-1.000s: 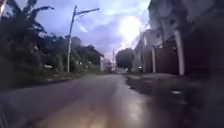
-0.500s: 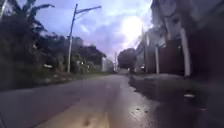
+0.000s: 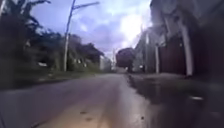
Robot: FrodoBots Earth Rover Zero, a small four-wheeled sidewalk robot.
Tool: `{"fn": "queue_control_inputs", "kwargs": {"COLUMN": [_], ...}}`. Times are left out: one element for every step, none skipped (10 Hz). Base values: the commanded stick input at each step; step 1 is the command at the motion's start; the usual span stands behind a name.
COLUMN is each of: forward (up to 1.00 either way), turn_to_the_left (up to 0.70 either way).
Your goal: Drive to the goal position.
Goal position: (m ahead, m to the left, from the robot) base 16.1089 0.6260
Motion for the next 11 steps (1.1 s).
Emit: {"fn": "queue_control_inputs", "kwargs": {"forward": [0.7,0.7,0.7,0.7,0.7,0.7,0.7,0.7,0.7,0.7,0.7], "turn_to_the_left": [-0.35,-0.35,-0.35,-0.31,-0.15,0.0,0.0,0.0,0.0,0.0,0.0]}}
